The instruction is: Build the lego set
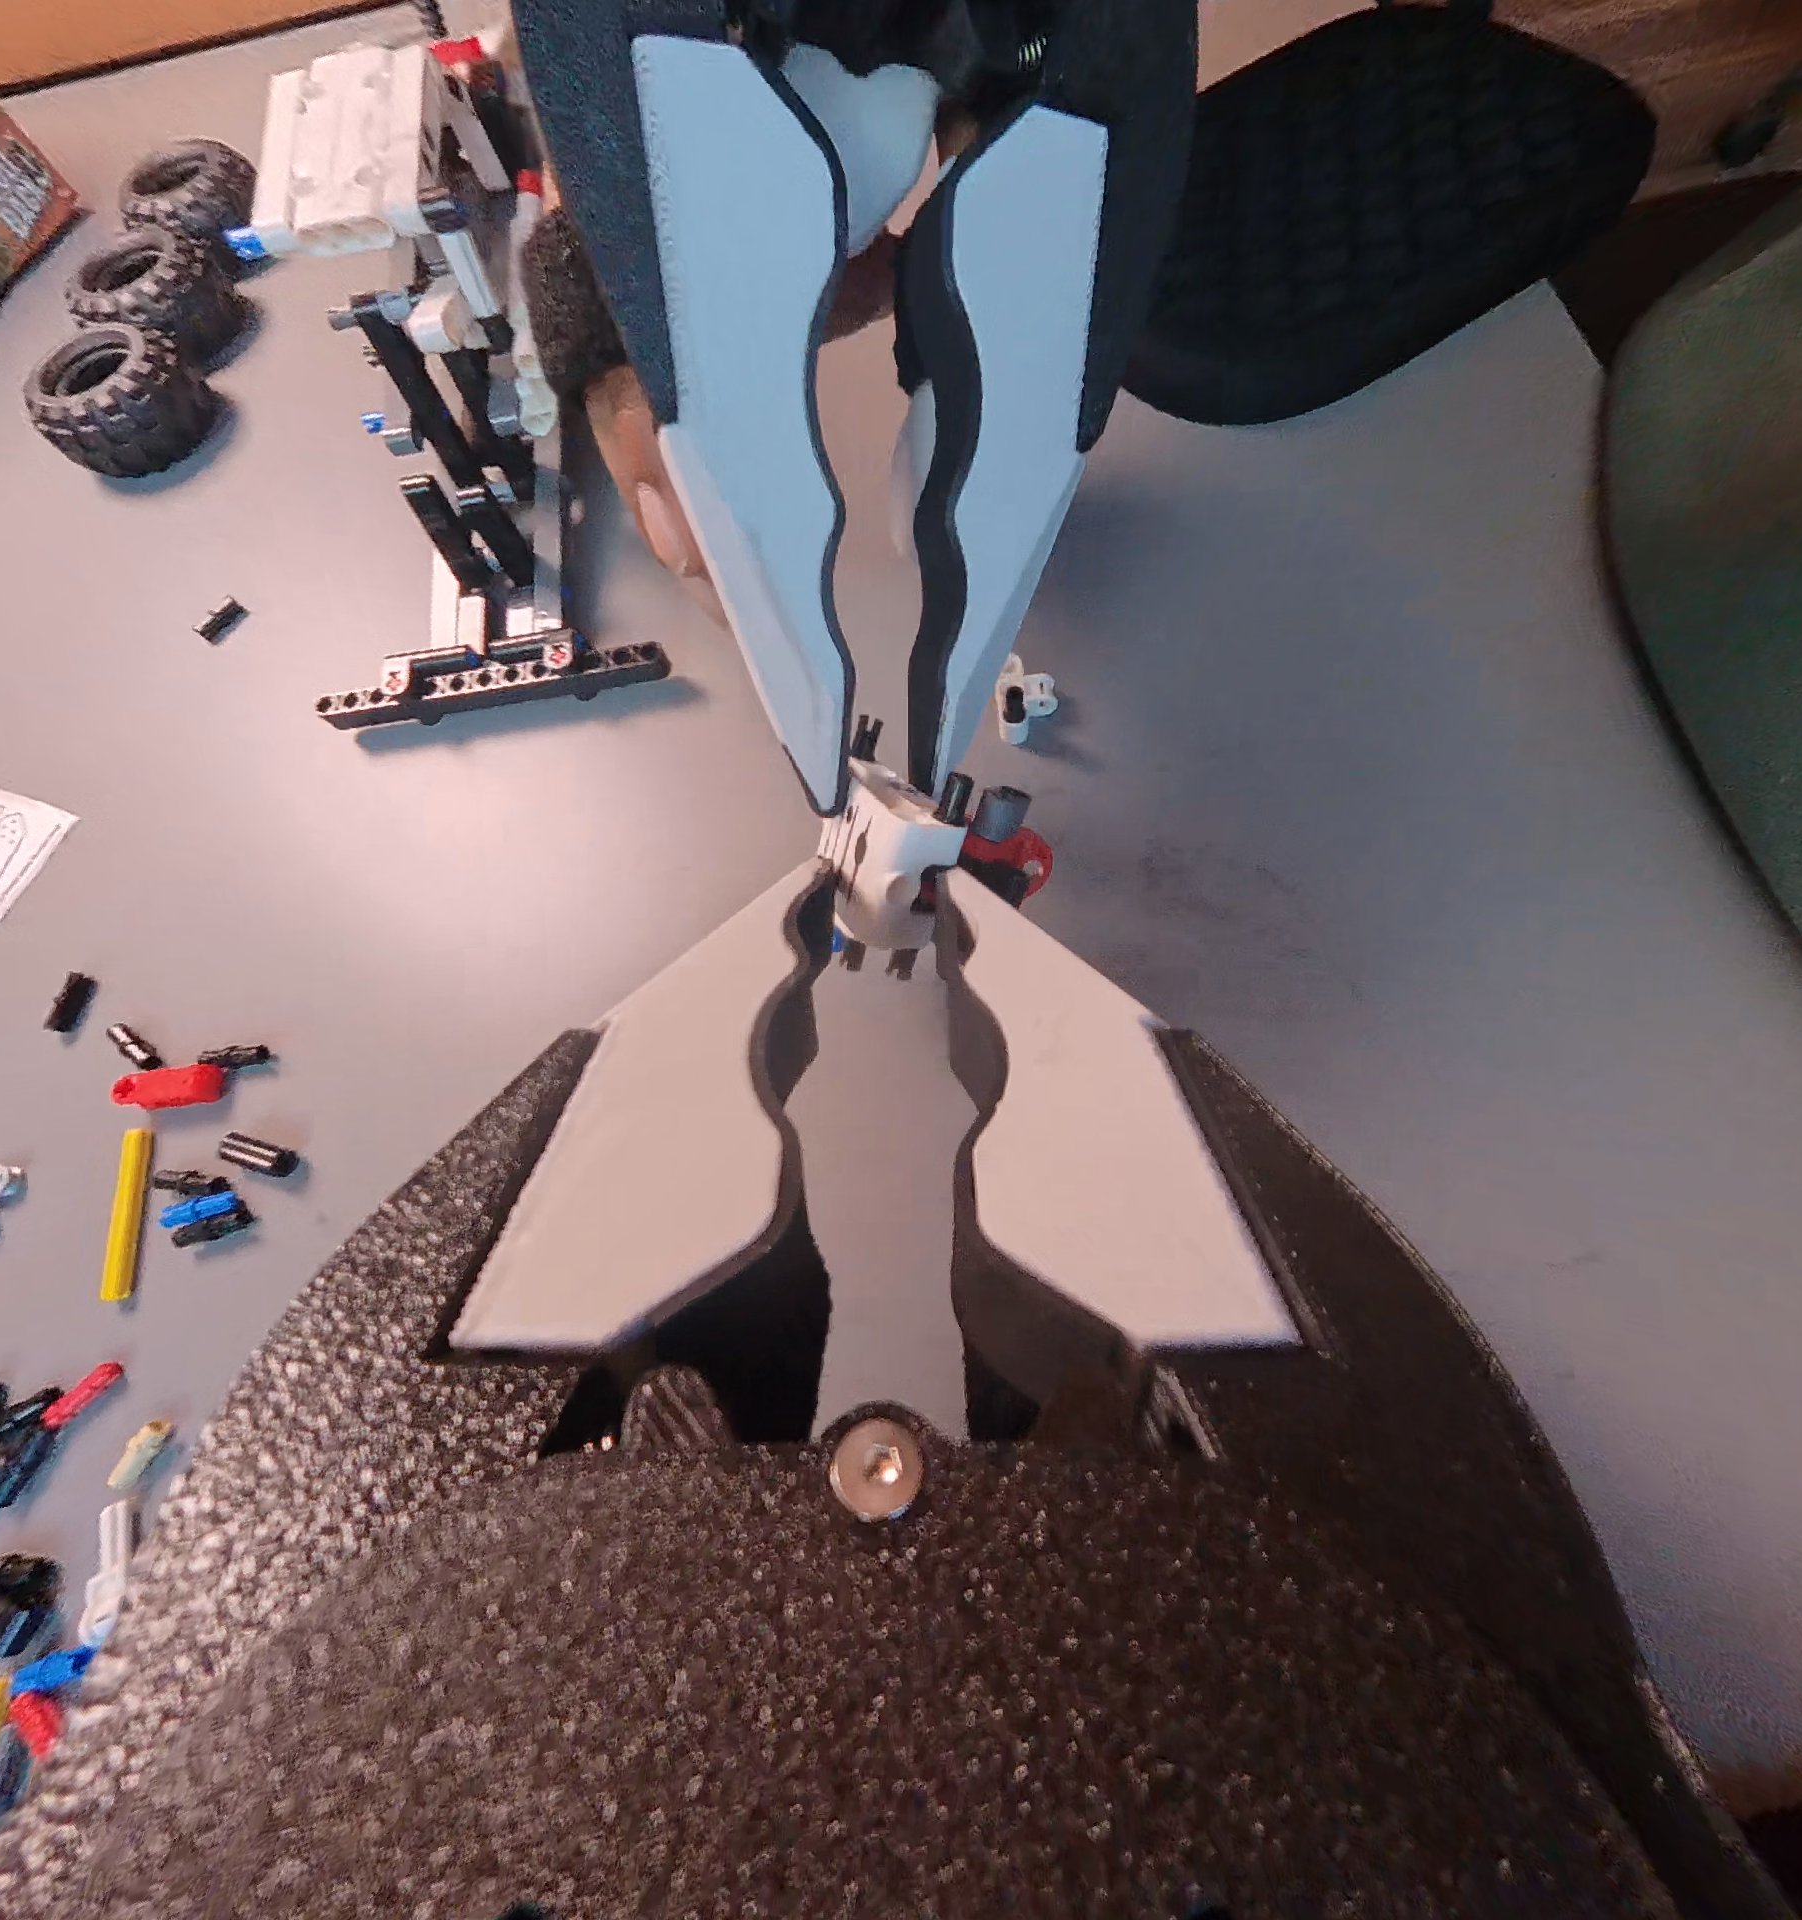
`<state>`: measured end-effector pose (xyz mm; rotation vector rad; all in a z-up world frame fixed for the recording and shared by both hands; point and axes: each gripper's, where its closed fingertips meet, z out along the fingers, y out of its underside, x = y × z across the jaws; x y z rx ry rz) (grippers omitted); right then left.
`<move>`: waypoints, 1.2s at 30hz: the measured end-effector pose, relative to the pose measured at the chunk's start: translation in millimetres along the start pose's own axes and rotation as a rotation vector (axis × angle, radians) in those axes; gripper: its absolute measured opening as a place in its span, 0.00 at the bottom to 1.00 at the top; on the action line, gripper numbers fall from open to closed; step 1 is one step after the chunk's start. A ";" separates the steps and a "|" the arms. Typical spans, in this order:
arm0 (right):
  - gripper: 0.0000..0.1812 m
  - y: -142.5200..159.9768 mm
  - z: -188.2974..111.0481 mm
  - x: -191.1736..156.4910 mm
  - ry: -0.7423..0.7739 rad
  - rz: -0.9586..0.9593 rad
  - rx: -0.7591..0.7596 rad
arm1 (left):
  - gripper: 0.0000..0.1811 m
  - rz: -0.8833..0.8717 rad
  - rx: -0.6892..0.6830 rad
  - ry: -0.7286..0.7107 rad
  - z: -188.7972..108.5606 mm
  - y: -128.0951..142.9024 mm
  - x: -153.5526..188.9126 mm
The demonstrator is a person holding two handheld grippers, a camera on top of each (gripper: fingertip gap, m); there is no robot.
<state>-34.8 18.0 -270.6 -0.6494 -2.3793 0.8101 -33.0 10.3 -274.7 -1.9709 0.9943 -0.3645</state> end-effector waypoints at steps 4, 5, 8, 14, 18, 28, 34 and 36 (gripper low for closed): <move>0.31 -4.8 -17.2 16.2 0.049 0.201 0.051 | 0.09 -0.059 0.112 -0.113 -17.9 -7.7 -15.9; 0.38 -8.5 -18.8 17.3 0.055 0.283 0.082 | 0.09 -0.093 0.135 -0.152 -22.7 -8.6 -21.7; 0.43 -9.8 -12.4 22.0 0.146 0.351 0.120 | 0.09 -0.149 0.216 -0.136 -29.4 -19.6 -19.5; 0.19 -14.1 -6.4 -8.1 0.043 0.125 0.156 | 0.09 -0.147 0.268 0.064 -23.8 -20.1 4.5; 0.19 -4.0 1.4 -22.9 -0.003 0.030 0.102 | 0.10 -0.125 0.177 0.159 -12.8 -6.0 18.8; 0.19 20.4 23.8 -28.3 -0.082 0.112 -0.103 | 0.18 -0.119 -0.115 0.097 4.6 27.8 26.3; 0.19 13.8 21.8 -28.9 -0.110 0.134 -0.093 | 0.19 -0.107 -0.067 -0.041 1.3 17.0 16.1; 0.22 15.2 22.0 -30.1 -0.116 0.137 -0.089 | 0.13 -0.084 -0.090 -0.029 4.1 21.1 19.2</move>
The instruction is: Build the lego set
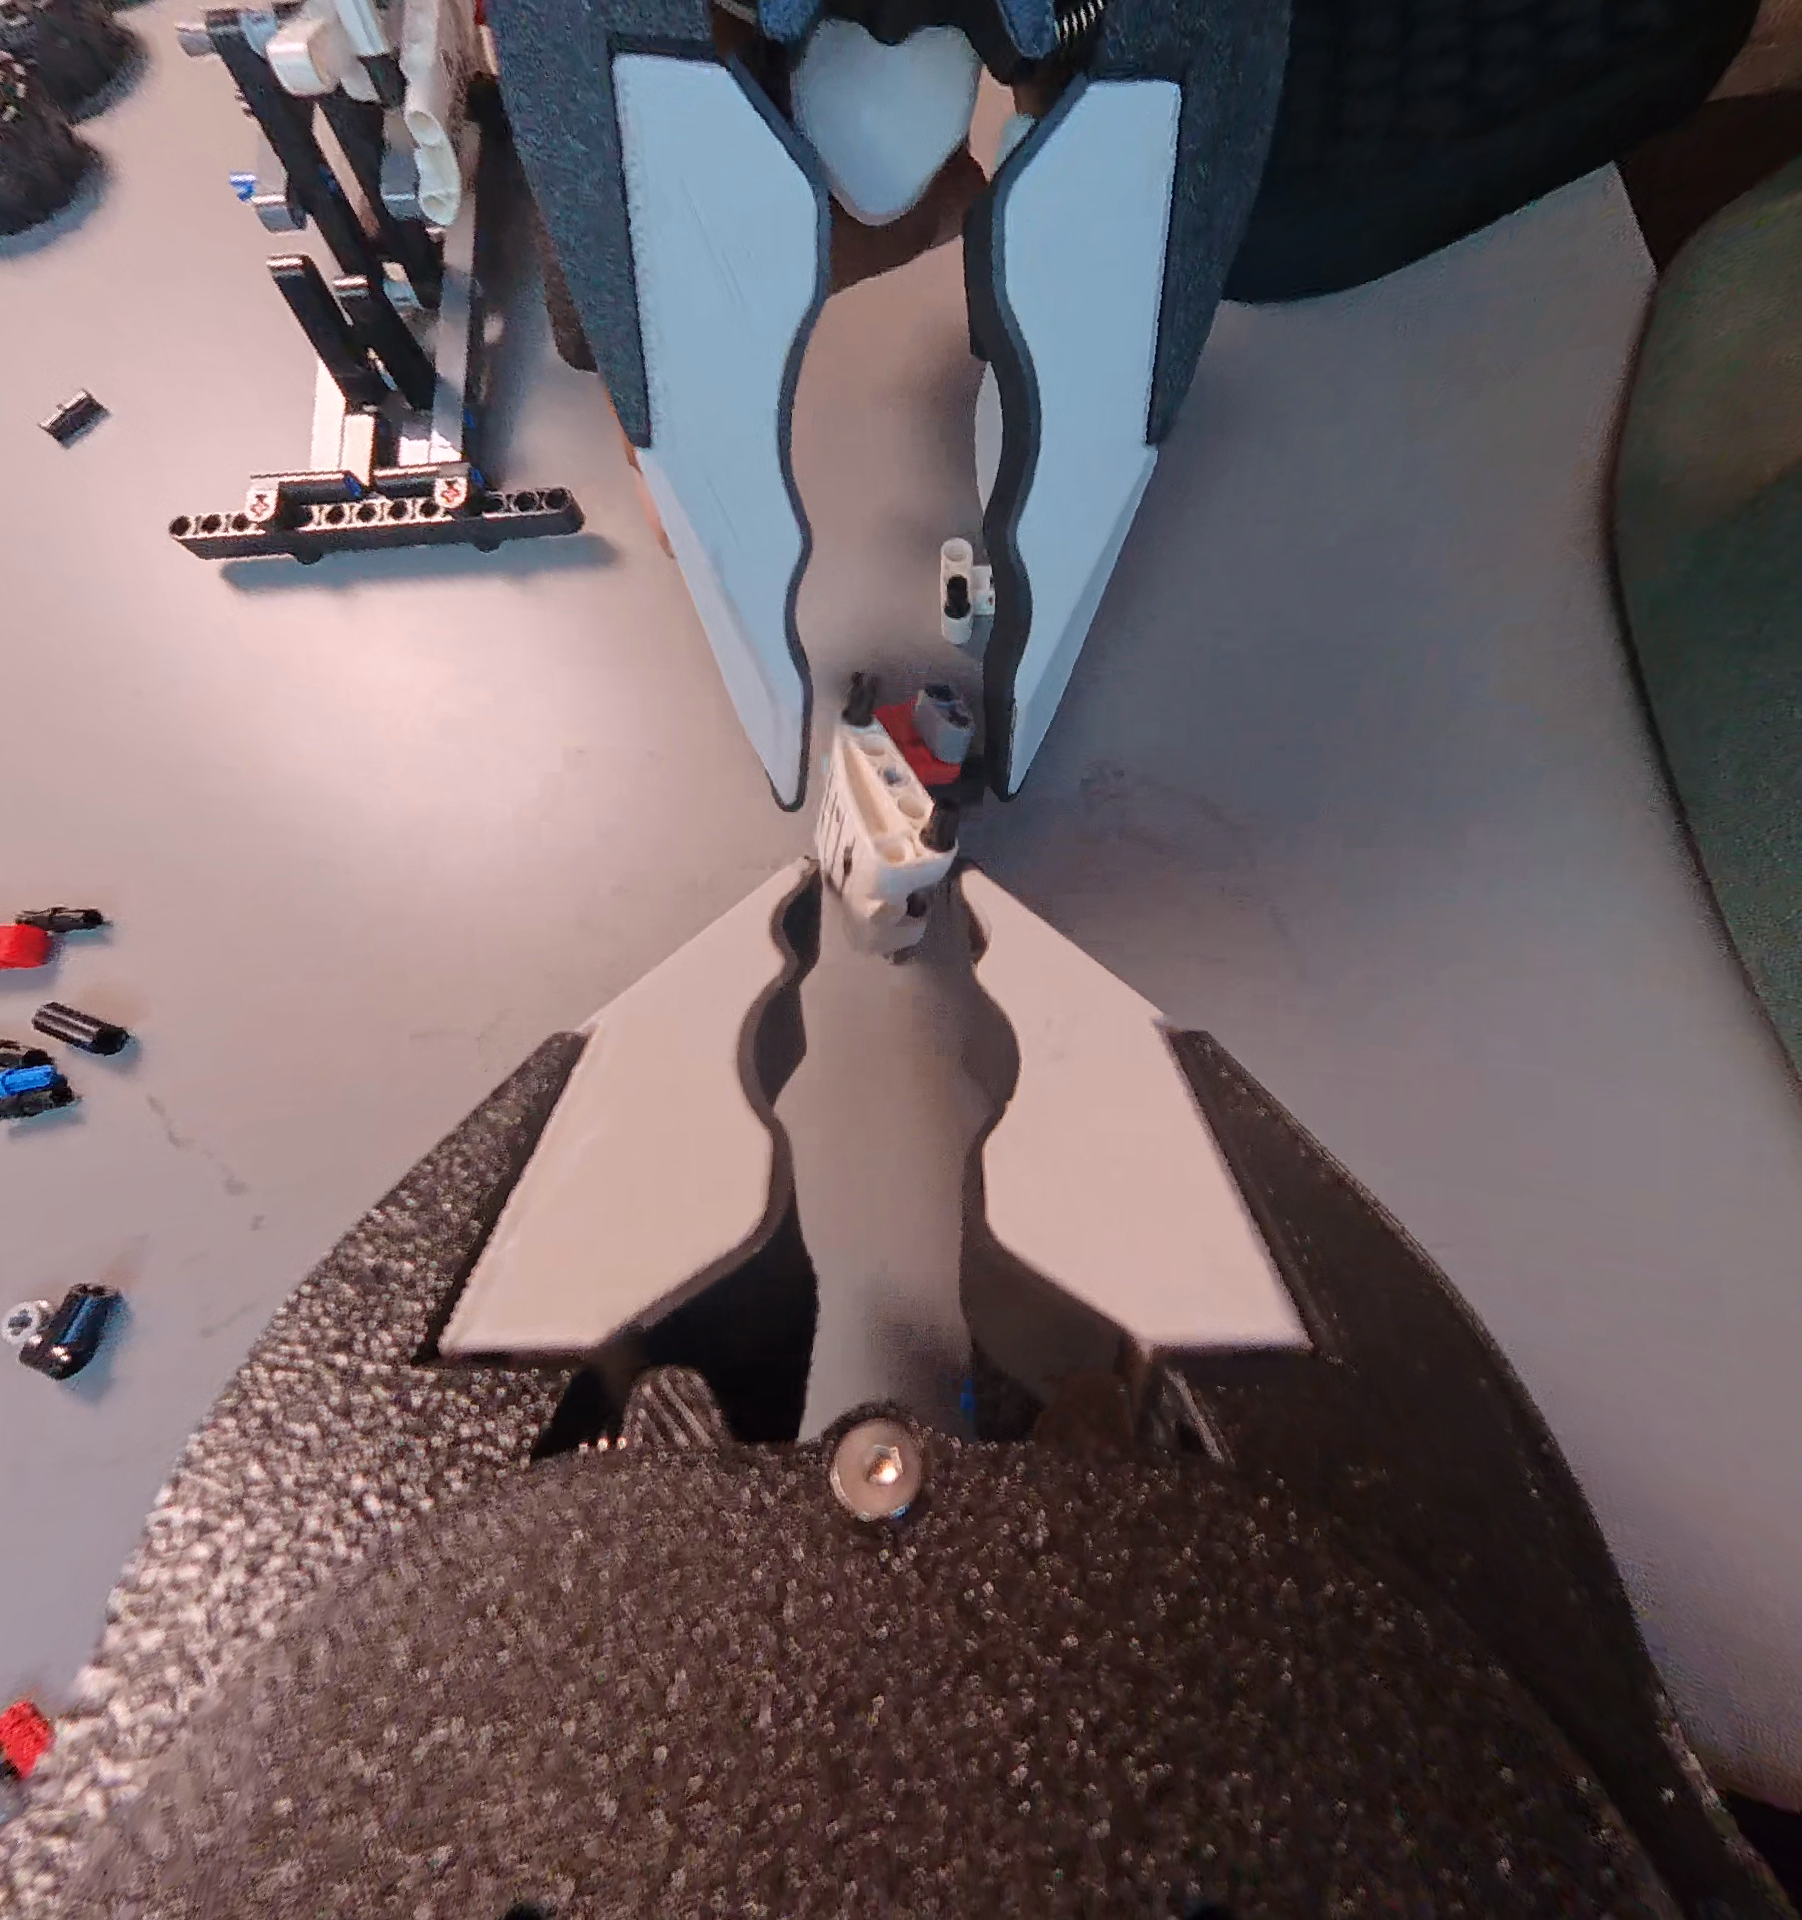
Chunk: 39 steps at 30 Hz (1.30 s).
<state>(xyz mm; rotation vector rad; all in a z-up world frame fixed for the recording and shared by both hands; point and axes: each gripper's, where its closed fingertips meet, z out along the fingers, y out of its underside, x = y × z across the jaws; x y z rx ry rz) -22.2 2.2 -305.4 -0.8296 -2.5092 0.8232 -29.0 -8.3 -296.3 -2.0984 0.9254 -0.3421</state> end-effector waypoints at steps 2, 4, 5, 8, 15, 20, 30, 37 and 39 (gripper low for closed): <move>0.25 0.7 -2.6 -1.5 -0.007 0.012 0.021 | 0.13 0.007 -0.021 0.005 1.4 5.7 0.3; 0.26 0.6 -7.7 -3.1 -0.011 0.030 0.049 | 0.13 -0.003 -0.022 0.011 0.8 8.5 -0.2; 0.26 1.4 -9.5 -3.6 -0.010 0.040 0.054 | 0.13 -0.002 -0.019 0.009 0.3 9.0 -0.6; 0.26 2.5 -10.8 -3.5 0.010 0.047 0.069 | 0.15 0.007 -0.039 0.003 1.2 13.9 -2.8; 0.26 8.7 -15.9 -2.8 0.029 0.059 0.070 | 0.21 0.042 -0.050 -0.006 -5.6 14.2 0.3; 0.26 21.5 -32.6 -8.1 0.034 0.093 0.065 | 0.20 0.083 -0.040 -0.019 -7.0 12.1 7.4; 0.19 47.5 -37.6 -18.6 0.036 0.116 0.016 | 0.14 0.087 -0.035 -0.017 0.6 2.3 0.7; 0.16 45.1 -31.5 -21.7 -0.075 0.154 -0.007 | 0.15 0.094 -0.047 -0.005 5.9 -2.6 -3.8; 0.15 45.5 -29.0 -21.7 -0.081 0.143 -0.033 | 0.14 0.093 -0.046 -0.005 4.8 -5.2 -4.7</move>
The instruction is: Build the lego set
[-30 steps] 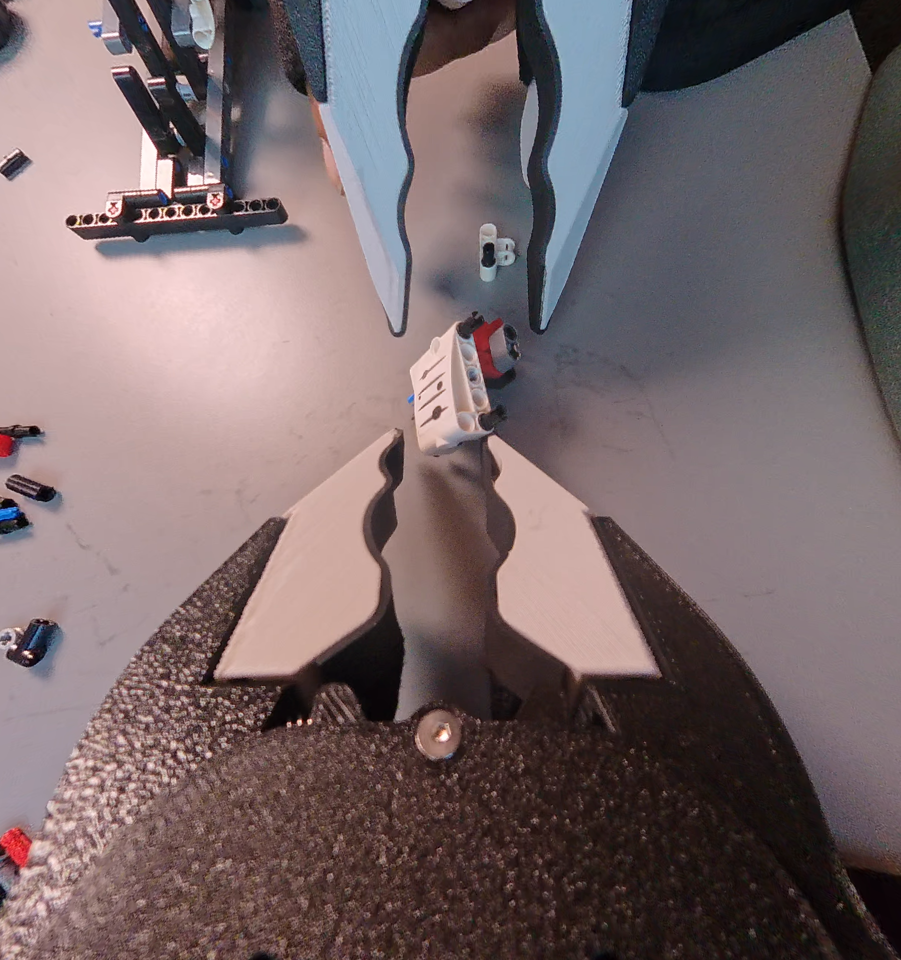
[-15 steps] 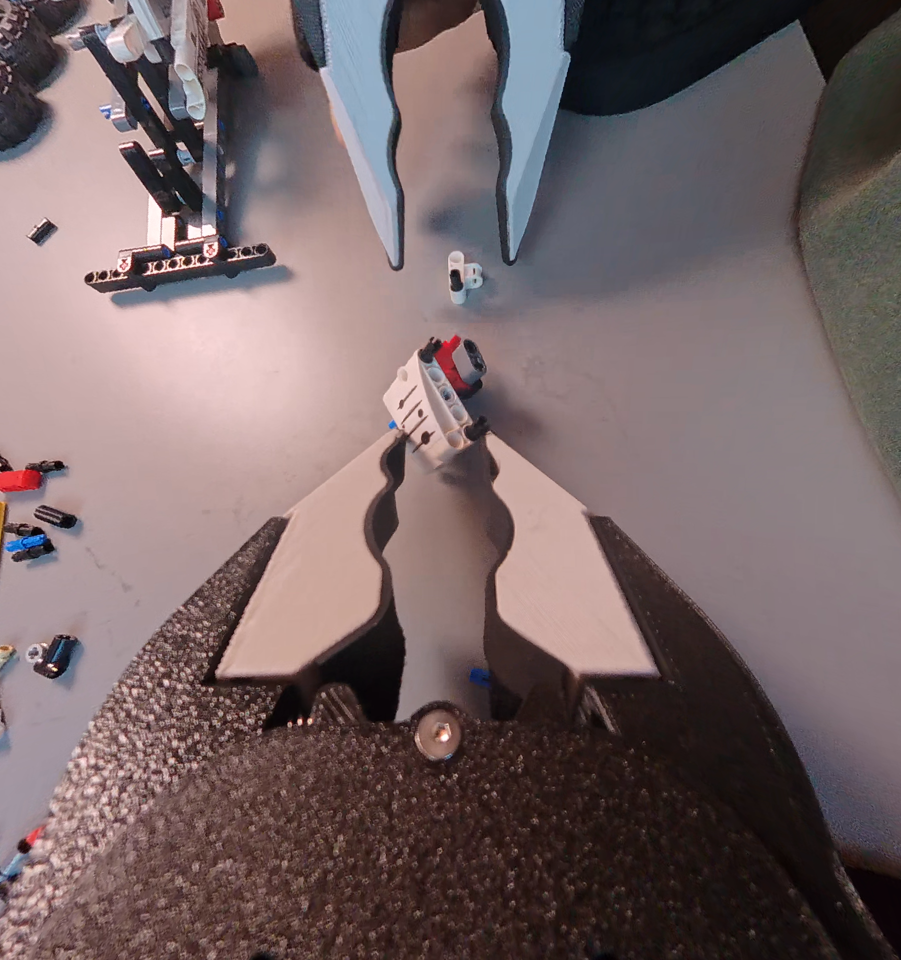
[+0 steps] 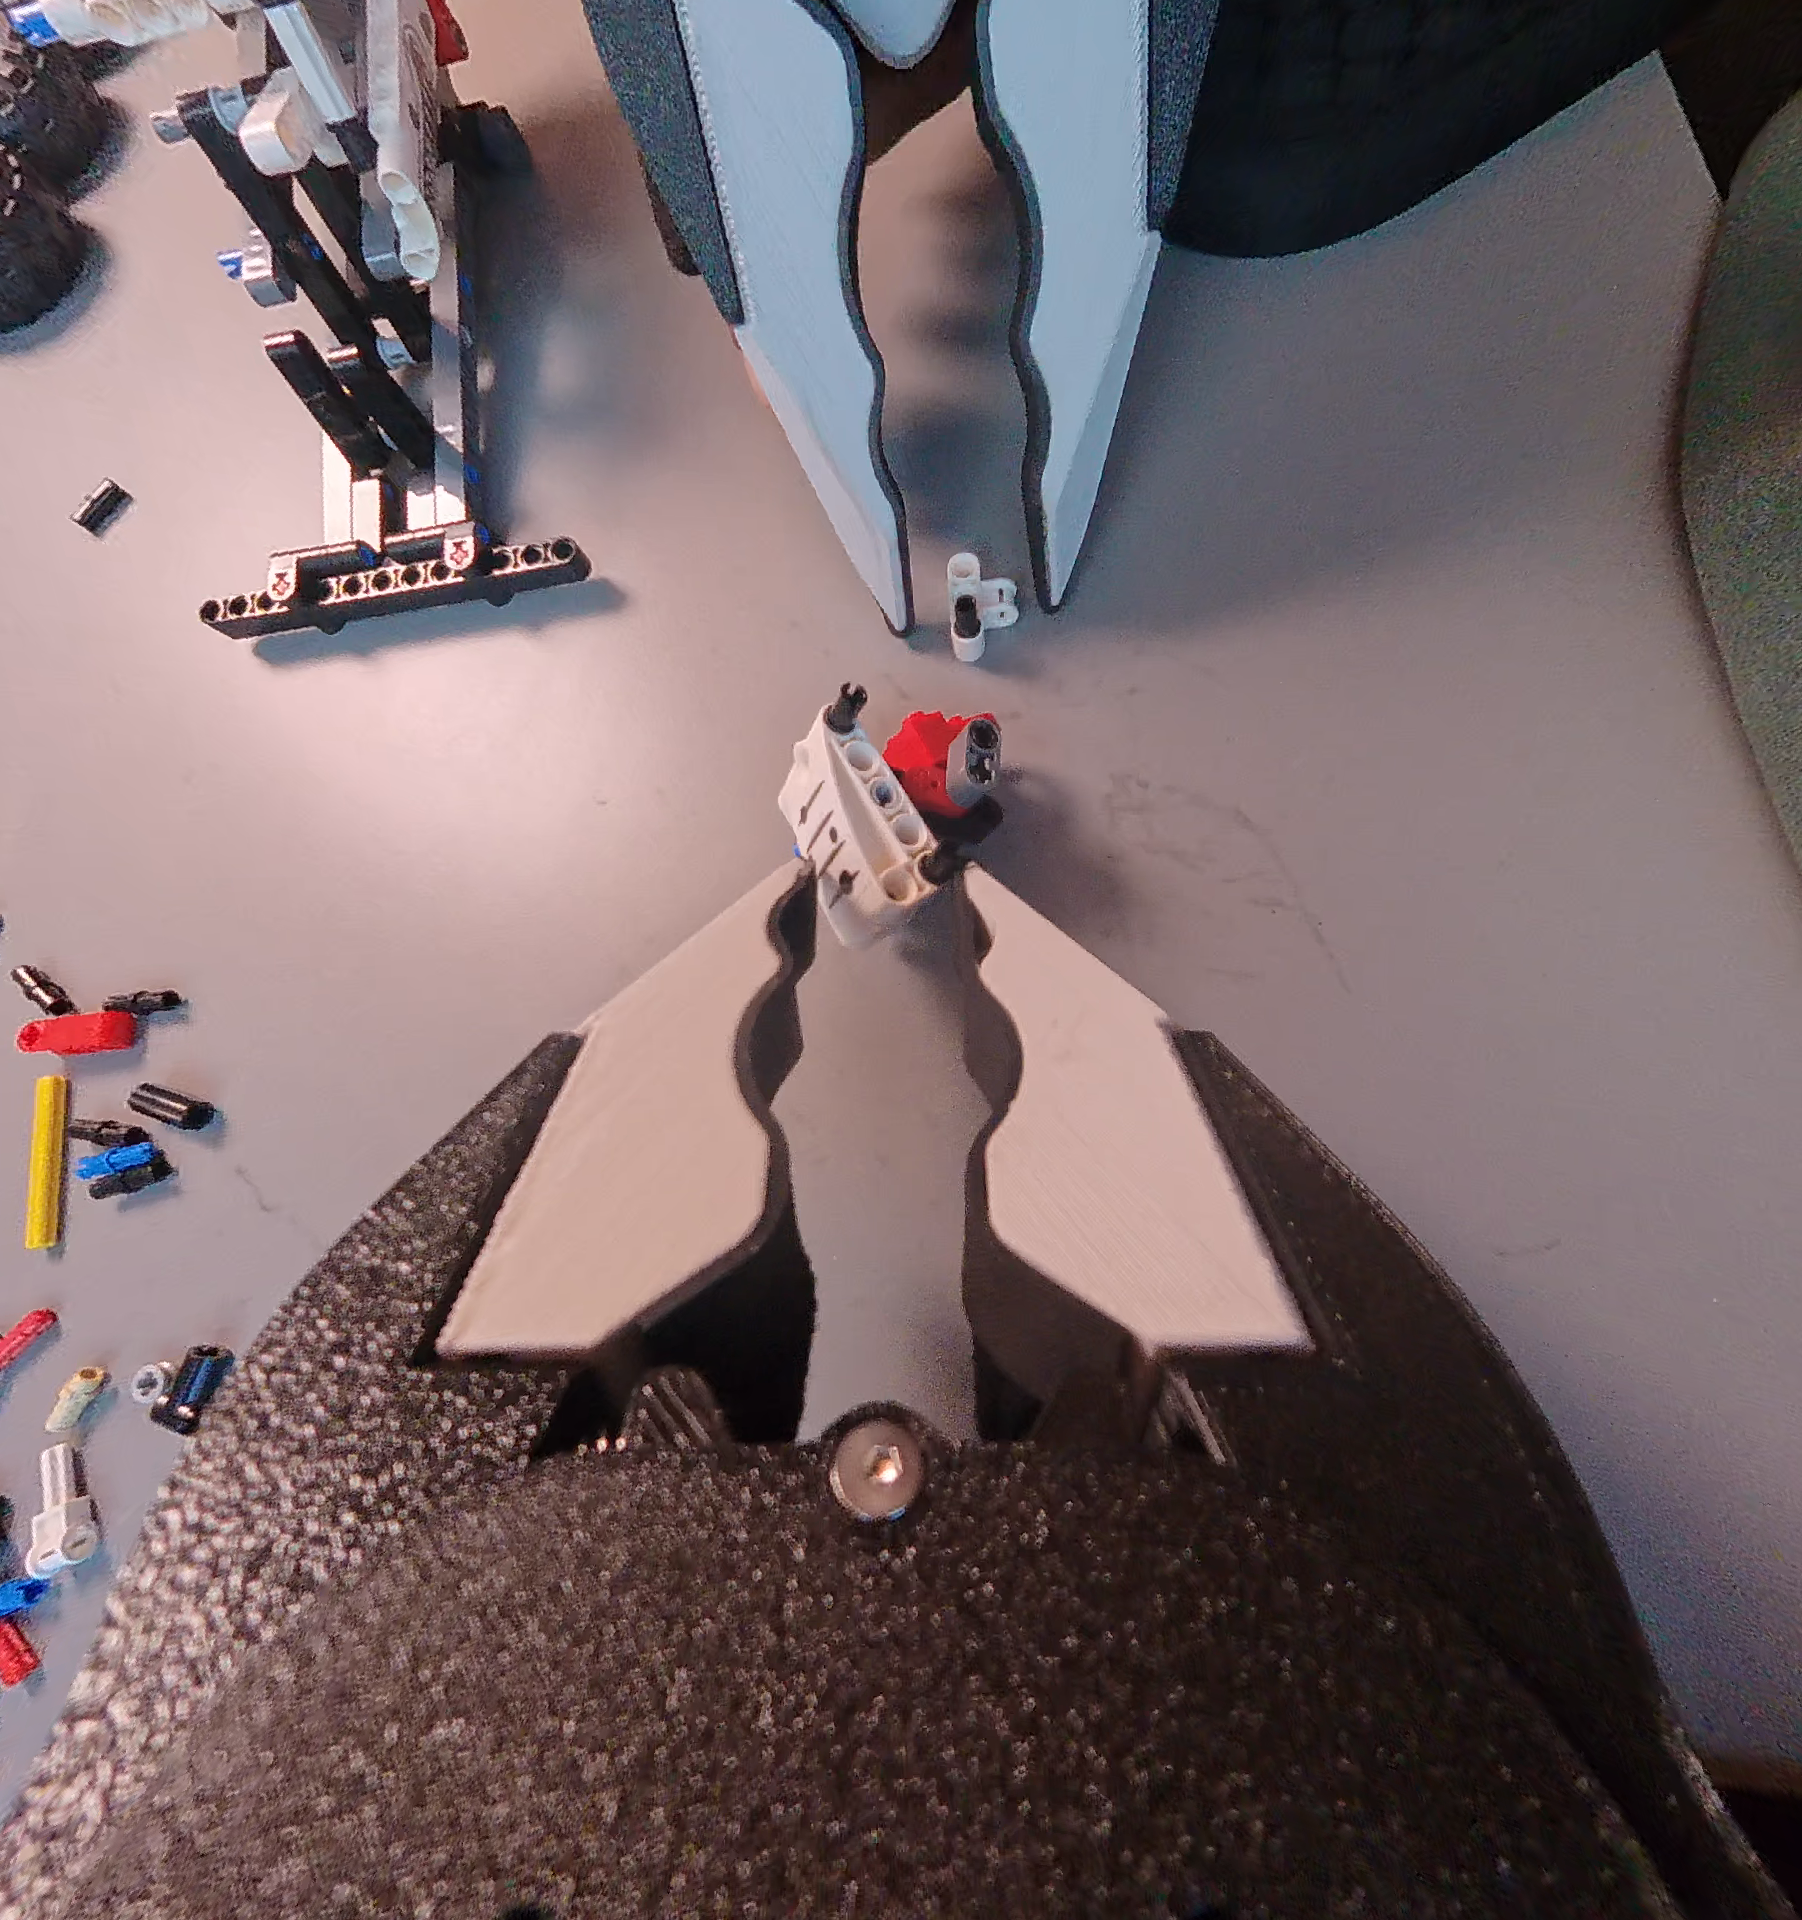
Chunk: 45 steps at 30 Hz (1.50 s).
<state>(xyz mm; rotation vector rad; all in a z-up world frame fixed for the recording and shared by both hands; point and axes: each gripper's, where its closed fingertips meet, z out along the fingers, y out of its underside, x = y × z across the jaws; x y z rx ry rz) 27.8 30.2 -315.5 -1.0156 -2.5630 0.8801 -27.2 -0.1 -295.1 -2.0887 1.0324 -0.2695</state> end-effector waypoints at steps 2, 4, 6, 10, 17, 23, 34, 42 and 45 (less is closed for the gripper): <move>0.08 0.0 0.5 0.8 0.005 -0.012 -0.013 | 0.12 0.002 0.000 0.018 -2.2 -1.8 2.1; 0.08 -0.1 0.6 0.4 0.002 -0.020 -0.006 | 0.12 0.003 -0.014 0.030 -4.4 -1.6 2.8; 0.08 -1.2 -0.4 2.9 0.015 -0.017 0.015 | 0.12 -0.027 -0.019 0.066 -6.5 -3.0 4.8; 0.08 -27.1 -14.0 6.7 0.054 -0.021 0.186 | 0.11 -0.151 0.009 0.179 -10.0 -9.0 10.1; 0.08 -59.8 -18.2 9.4 0.124 -0.068 0.305 | 0.11 -0.194 0.063 0.213 -6.5 -13.9 10.4; 0.08 -55.7 -0.9 6.8 0.102 -0.069 0.301 | 0.17 -0.165 0.051 0.185 -1.8 -7.9 15.7; 0.08 -61.1 -3.8 5.1 0.101 -0.063 0.385 | 0.10 -0.117 0.073 0.135 7.5 -5.5 14.5; 0.08 -89.5 -42.7 4.8 0.087 -0.022 0.609 | 0.10 -0.173 0.363 0.135 -18.8 -42.1 14.6; 0.08 -93.9 -46.4 -0.8 0.078 -0.042 0.619 | 0.10 -0.165 0.404 0.136 -22.2 -48.3 16.9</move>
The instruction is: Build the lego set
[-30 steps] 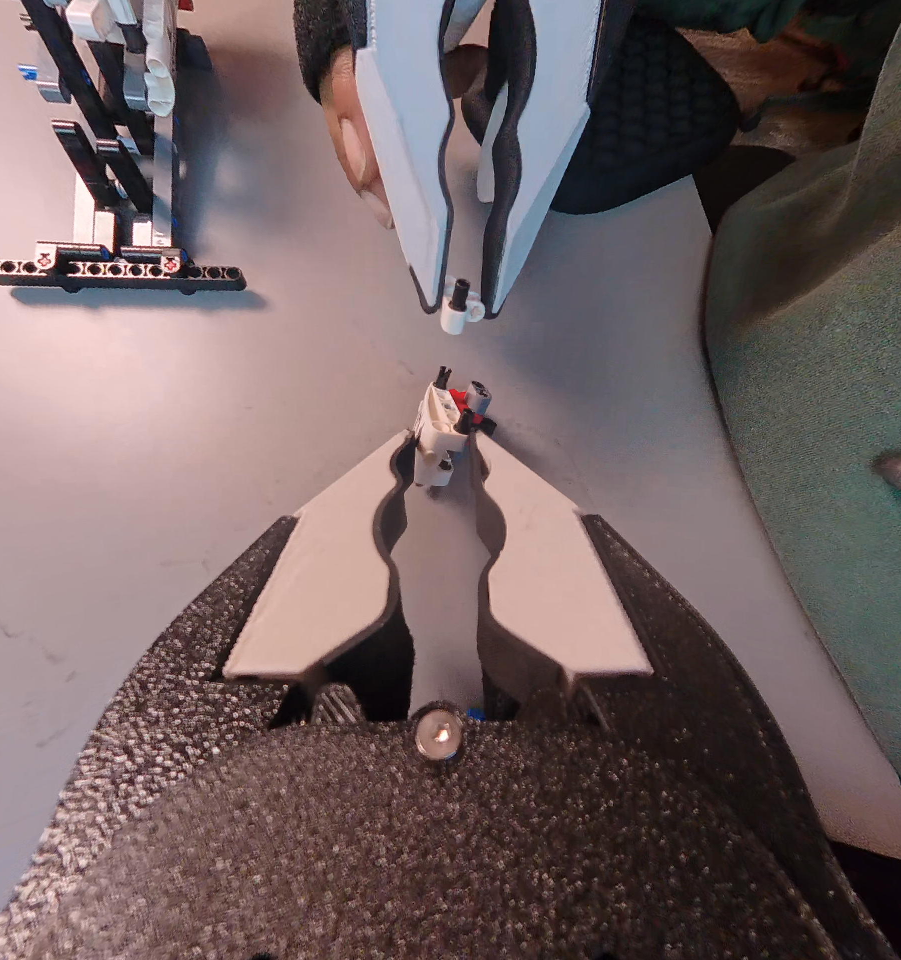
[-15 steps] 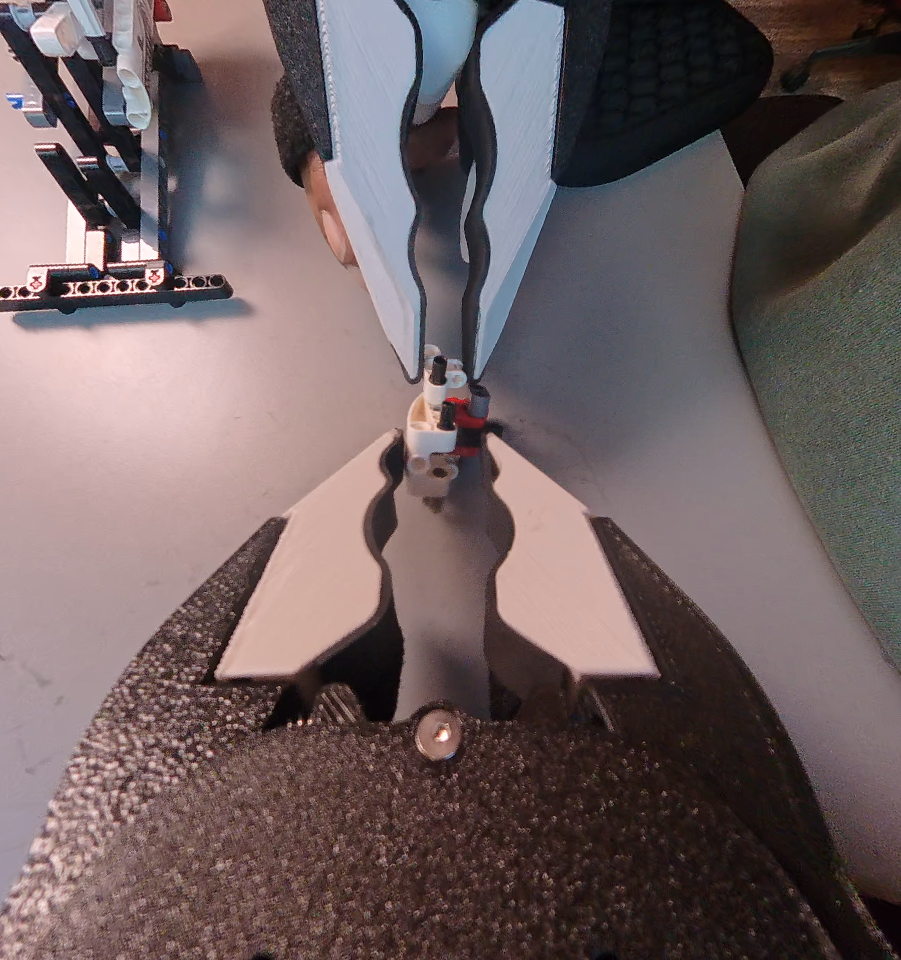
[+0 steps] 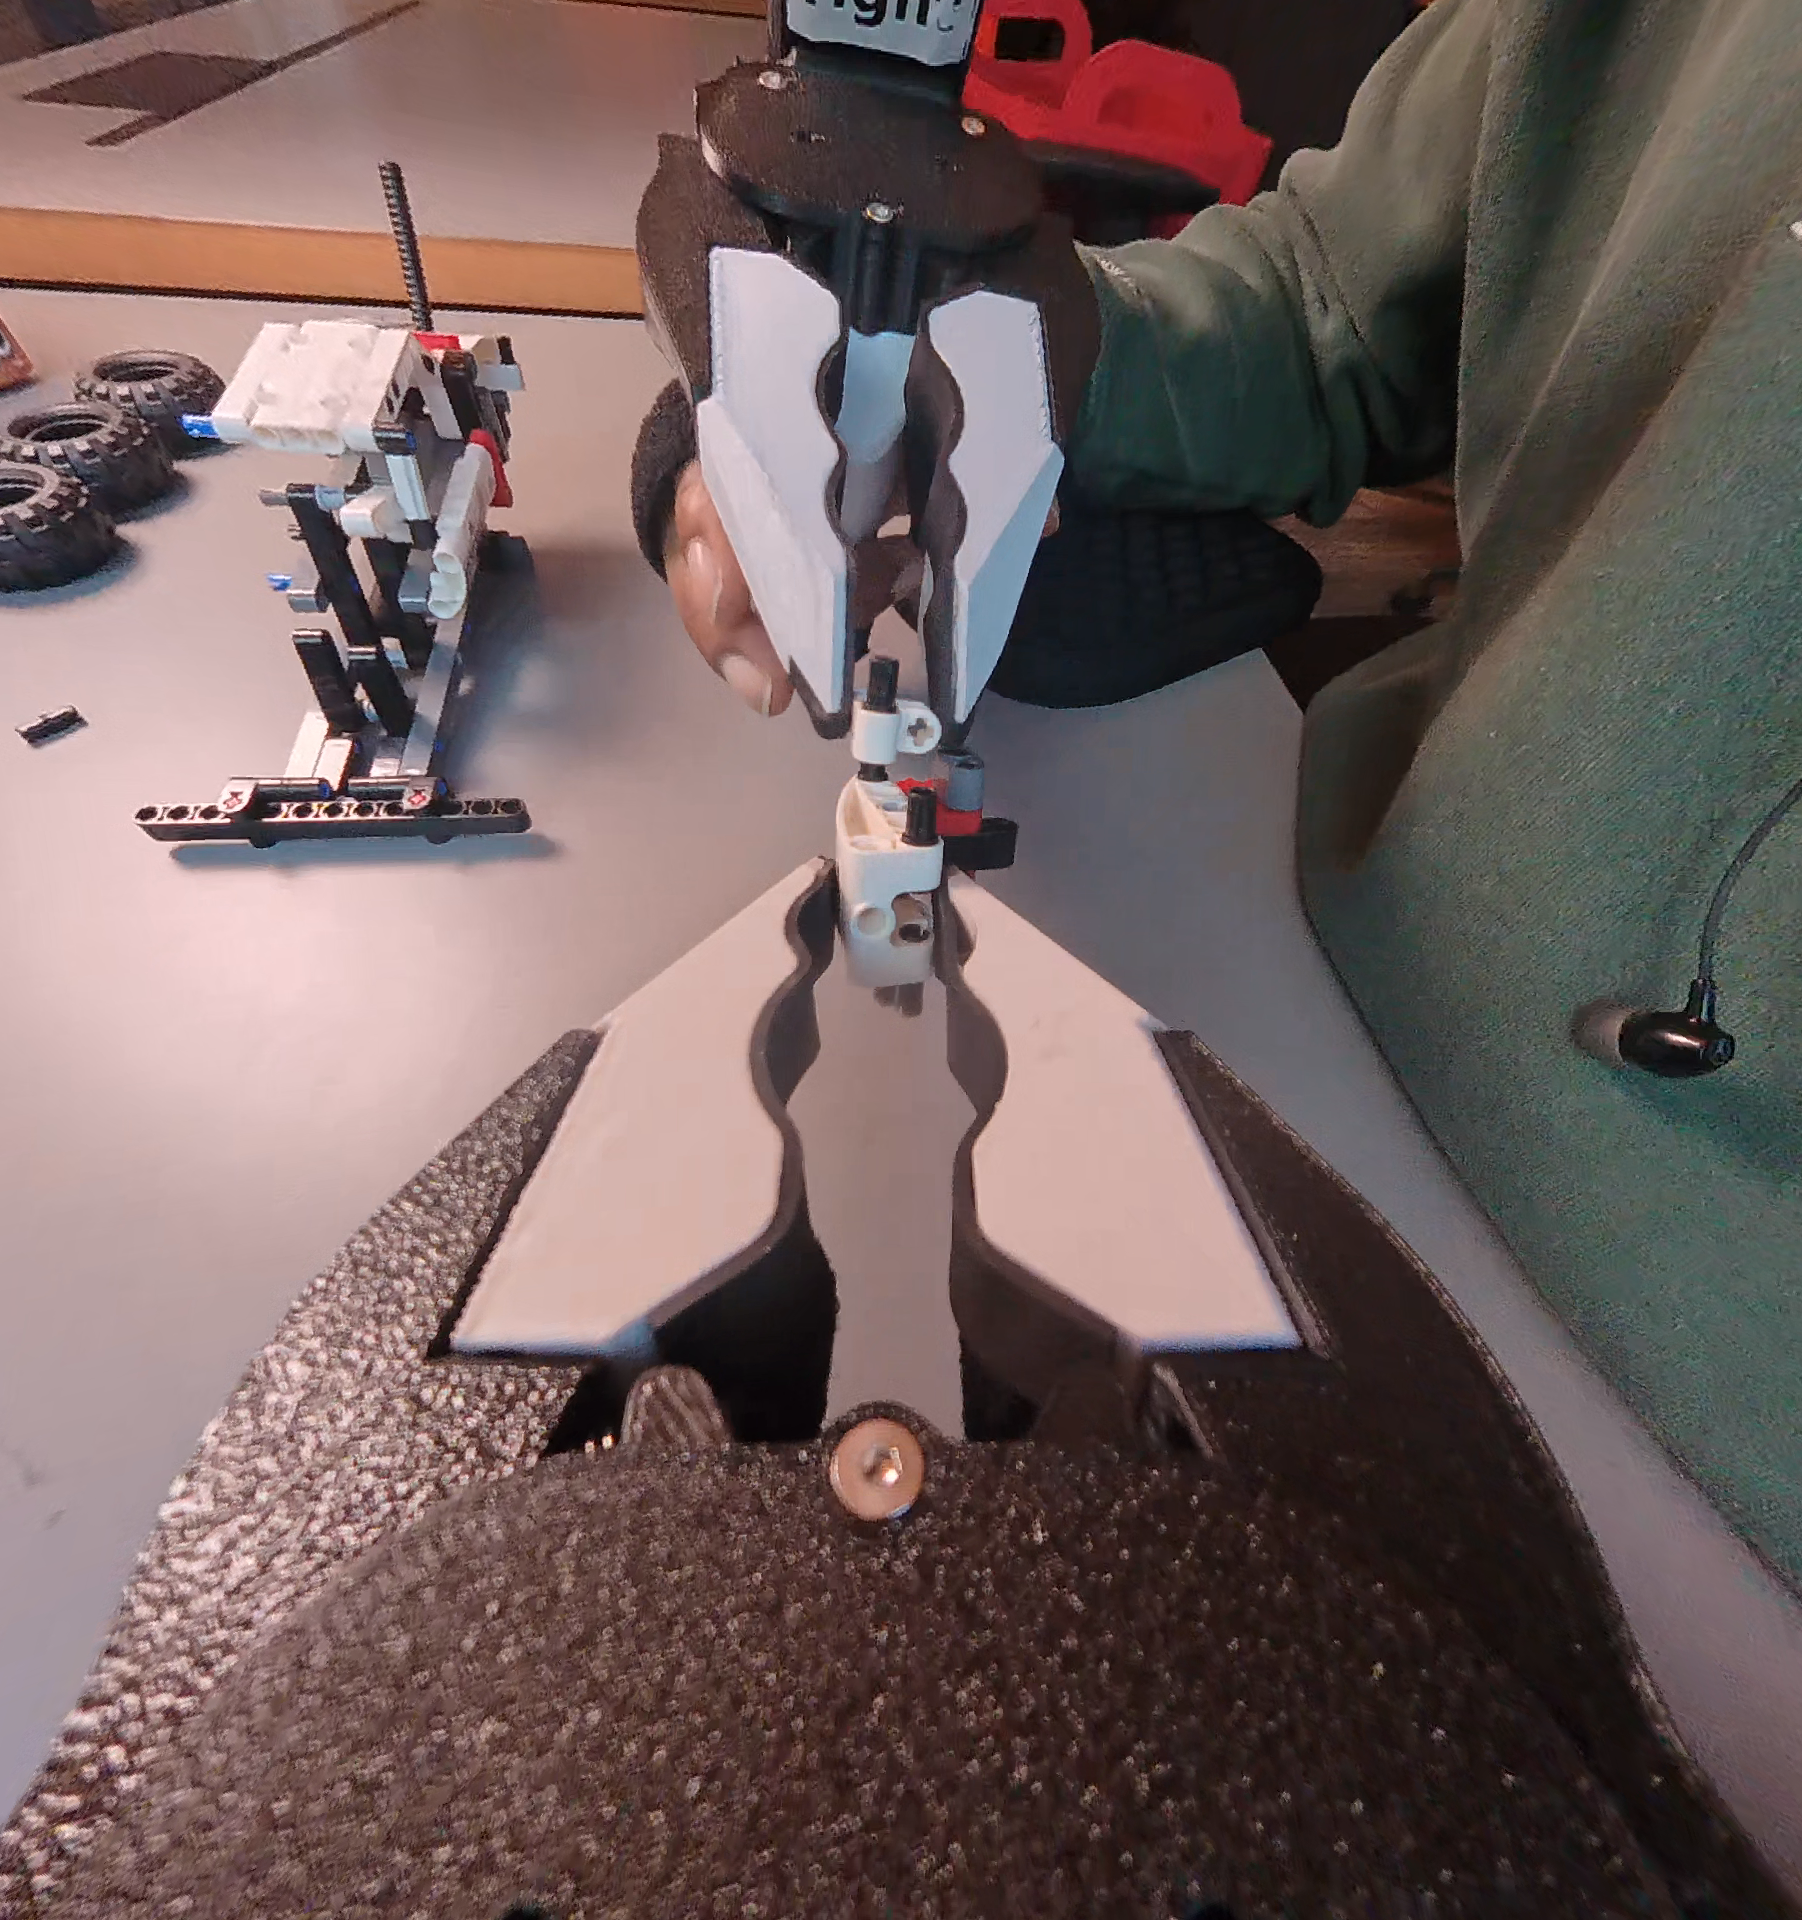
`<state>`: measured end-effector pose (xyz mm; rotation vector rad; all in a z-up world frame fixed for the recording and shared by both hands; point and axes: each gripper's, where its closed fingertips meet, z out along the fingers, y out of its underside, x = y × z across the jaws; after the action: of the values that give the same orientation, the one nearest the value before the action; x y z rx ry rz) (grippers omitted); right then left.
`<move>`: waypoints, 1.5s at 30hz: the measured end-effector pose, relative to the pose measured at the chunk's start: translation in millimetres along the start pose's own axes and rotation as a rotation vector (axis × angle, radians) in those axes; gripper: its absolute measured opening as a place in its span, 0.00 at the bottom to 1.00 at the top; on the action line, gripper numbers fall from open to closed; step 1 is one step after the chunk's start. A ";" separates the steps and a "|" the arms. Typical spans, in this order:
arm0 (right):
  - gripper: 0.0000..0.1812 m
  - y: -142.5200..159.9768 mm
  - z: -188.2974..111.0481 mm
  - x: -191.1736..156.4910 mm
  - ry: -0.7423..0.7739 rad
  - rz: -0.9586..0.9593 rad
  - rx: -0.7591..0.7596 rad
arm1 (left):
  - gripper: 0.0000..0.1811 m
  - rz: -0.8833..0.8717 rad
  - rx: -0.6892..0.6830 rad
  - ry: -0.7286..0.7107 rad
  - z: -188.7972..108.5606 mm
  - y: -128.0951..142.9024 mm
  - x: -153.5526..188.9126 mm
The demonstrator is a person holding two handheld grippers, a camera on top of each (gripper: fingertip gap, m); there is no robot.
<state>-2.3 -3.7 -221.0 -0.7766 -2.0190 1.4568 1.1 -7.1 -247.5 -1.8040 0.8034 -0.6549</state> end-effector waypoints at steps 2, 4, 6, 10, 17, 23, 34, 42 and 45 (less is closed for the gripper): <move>0.08 0.2 0.3 -4.2 -0.018 -0.002 -0.014 | 0.10 0.016 0.001 0.005 0.7 0.0 2.0; 0.08 -0.4 0.3 -7.5 -0.031 -0.008 -0.018 | 0.10 0.019 0.014 0.019 0.5 -1.3 4.3; 0.08 -2.4 0.5 -10.9 -0.046 -0.010 -0.010 | 0.10 0.028 0.020 0.037 -0.2 -2.5 7.4; 0.08 -9.2 0.0 -16.3 -0.078 0.011 0.034 | 0.09 0.012 0.070 0.074 -1.9 -9.7 13.6; 0.08 -21.1 -2.7 -17.4 -0.109 0.070 0.140 | 0.09 -0.044 0.199 0.122 -13.3 -30.8 15.0; 0.08 -3.2 2.0 -11.7 -0.094 0.090 0.064 | 0.09 -0.039 0.127 0.073 -9.2 -16.8 7.7; 0.08 85.0 1.1 0.7 -0.040 -0.004 -0.414 | 0.09 0.009 -0.252 -0.040 10.3 40.5 -6.4; 0.11 99.7 -2.7 4.3 -0.049 -0.011 -0.577 | 0.13 -0.013 -0.309 -0.054 8.8 45.9 -8.7; 0.16 99.6 -7.4 4.7 -0.069 0.004 -0.648 | 0.13 -0.019 -0.324 -0.052 8.9 45.9 -8.1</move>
<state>14.0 29.8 -313.8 -0.9849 -2.5754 0.8210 -7.6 -8.0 -294.2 -2.1137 0.8969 -0.5081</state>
